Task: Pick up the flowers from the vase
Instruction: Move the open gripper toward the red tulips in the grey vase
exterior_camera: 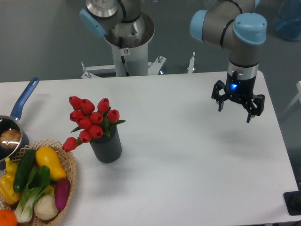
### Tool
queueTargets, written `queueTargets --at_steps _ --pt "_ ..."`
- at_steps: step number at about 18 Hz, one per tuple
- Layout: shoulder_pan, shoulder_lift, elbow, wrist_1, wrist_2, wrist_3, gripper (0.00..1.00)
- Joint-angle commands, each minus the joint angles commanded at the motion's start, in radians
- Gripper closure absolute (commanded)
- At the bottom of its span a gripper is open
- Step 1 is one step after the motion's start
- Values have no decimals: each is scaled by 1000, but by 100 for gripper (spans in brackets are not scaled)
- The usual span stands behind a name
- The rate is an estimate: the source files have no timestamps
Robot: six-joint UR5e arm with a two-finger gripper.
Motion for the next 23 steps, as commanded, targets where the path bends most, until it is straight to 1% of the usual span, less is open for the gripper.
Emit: queueTargets --at_steps 5,6,8,10,11,13,15,18,20,23 --pt "-3 11 -8 0 -15 -2 0" --pt "-3 12 -12 0 -41 -3 0" --pt "9 17 -41 3 -141 -12 0" --pt "40 44 -77 2 -233 -8 0" --pt "46 55 -87 2 -262 -5 0" --pt "49 74 -107 0 -276 -3 0" --pt "43 87 -123 0 -290 -8 0" --pt "11 104 -156 0 -389 -15 0" --pt "-12 106 -173 -2 -440 -15 0" --pt "-43 118 -189 -6 -454 -15 0"
